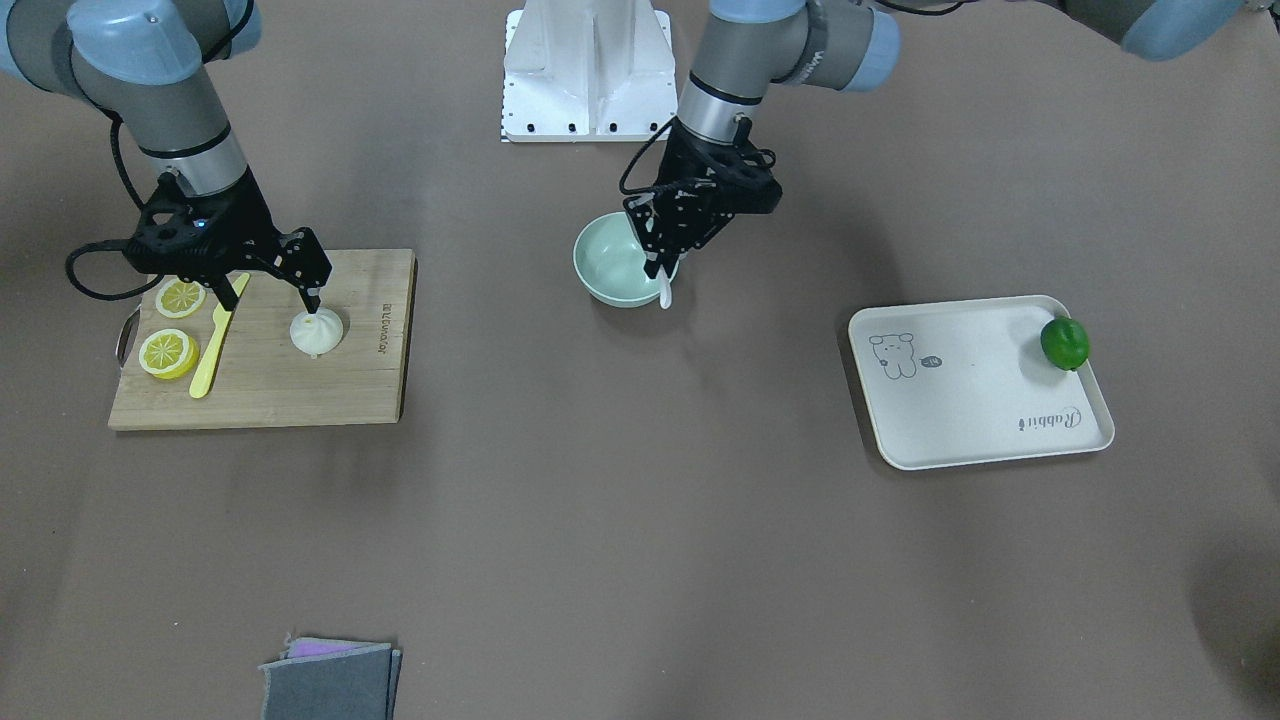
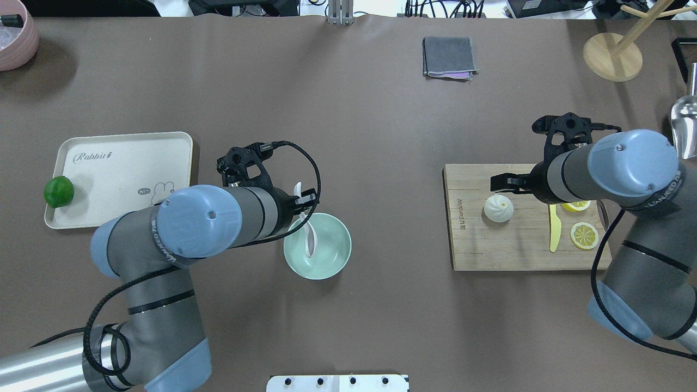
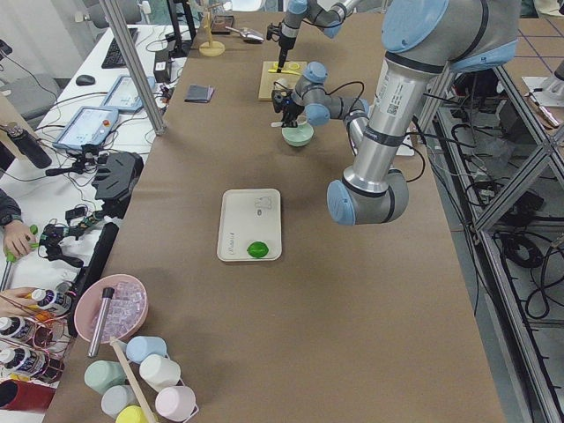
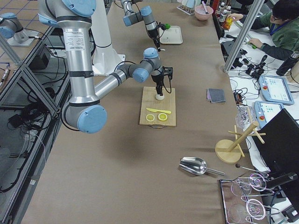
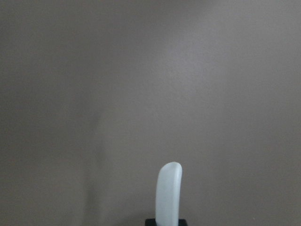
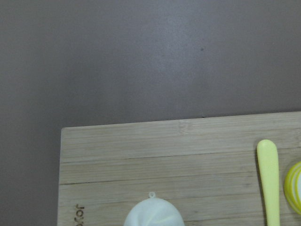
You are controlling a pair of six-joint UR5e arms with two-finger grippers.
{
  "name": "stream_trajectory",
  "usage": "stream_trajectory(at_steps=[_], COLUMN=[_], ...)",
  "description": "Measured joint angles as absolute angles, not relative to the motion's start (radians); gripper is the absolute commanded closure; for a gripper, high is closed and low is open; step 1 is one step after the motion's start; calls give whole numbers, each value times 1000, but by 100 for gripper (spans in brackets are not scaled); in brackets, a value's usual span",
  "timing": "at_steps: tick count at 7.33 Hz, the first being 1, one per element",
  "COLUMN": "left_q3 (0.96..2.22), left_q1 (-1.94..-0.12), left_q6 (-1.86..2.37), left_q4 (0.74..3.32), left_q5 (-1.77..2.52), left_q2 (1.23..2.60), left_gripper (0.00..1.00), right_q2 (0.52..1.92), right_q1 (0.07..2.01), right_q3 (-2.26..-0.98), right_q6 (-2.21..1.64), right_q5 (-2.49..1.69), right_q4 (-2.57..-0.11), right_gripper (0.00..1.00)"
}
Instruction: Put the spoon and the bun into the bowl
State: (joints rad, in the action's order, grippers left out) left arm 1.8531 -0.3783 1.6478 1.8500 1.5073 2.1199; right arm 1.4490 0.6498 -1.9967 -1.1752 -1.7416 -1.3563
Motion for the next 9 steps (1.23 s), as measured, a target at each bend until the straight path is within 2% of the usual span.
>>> stream_trajectory(at_steps=[2, 3, 4, 5, 6, 8, 9], left_q3=[1851, 1851, 1850, 1849, 1844, 1830, 1831], left_q1=[-337, -332, -331, -331, -332, -331, -331], left_q6=[1663, 1659, 1654, 1651, 1650, 1650, 1649], left_q4=[1815, 1811, 1809, 1808, 1808, 1809, 1810], left_q5=[1446, 1439, 1437, 1436, 1436, 1434, 1433], left_q2=[2143, 2142, 2139, 2135, 2131, 2128, 2128], left_gripper=[100, 97, 84, 58, 42, 2, 2], right_q2=[1436, 1435, 1435, 1434, 1434, 1434, 1434], right_q1=[615, 610, 608, 608, 608, 607, 606], right_q3=[-1996, -1997, -1999, -1999, -2000, -2002, -2002], right_q6=[-1193, -1195, -1196, -1196, -1196, -1196, -1197], right_q5=[-1706, -1702, -1701, -1700, -1700, -1699, -1698], right_q4=[-1379, -1381, -1382, -1381, -1380, -1379, -1379], right_gripper=[1, 1, 1, 1, 1, 1, 1])
